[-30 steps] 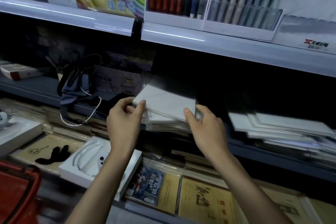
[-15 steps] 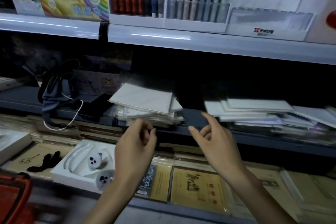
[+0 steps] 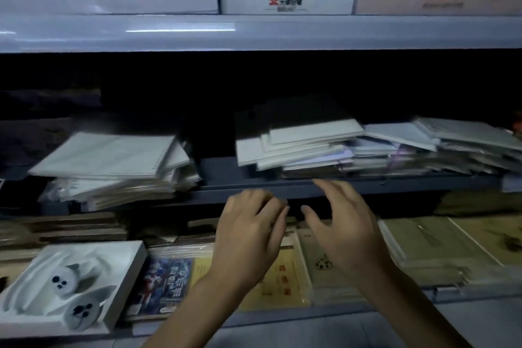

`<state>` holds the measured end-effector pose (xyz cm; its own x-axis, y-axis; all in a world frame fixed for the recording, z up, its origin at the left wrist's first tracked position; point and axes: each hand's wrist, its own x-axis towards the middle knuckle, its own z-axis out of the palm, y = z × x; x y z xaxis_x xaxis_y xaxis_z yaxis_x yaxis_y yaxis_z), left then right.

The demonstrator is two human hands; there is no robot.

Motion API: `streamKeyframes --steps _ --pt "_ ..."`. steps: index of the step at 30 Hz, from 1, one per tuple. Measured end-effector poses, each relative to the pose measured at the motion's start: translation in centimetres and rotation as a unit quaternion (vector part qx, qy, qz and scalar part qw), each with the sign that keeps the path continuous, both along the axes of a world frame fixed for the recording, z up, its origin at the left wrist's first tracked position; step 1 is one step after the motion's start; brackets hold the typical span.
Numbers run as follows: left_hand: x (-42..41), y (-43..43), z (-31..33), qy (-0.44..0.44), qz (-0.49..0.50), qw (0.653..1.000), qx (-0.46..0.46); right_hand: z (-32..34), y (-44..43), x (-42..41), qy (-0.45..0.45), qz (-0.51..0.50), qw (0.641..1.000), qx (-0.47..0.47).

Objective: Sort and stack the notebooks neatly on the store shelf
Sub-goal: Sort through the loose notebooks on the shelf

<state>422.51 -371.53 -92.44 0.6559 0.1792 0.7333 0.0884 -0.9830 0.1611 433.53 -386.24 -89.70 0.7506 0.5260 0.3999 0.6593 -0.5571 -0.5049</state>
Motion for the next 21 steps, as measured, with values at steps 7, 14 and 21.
streamKeyframes --steps 7,14,21 --pt "5.1 -0.9 1.2 -0.002 0.020 0.998 0.064 1.2 -3.0 3.2 -0.016 -0.041 0.999 0.018" --pt "10.7 -1.4 2.1 0.005 0.091 0.995 0.028 1.4 -3.8 3.7 -0.011 -0.087 0.995 0.048" --pt "11.9 -2.6 1.7 -0.046 0.123 0.991 -0.004 1.2 -4.6 4.0 0.017 -0.114 0.991 0.067"
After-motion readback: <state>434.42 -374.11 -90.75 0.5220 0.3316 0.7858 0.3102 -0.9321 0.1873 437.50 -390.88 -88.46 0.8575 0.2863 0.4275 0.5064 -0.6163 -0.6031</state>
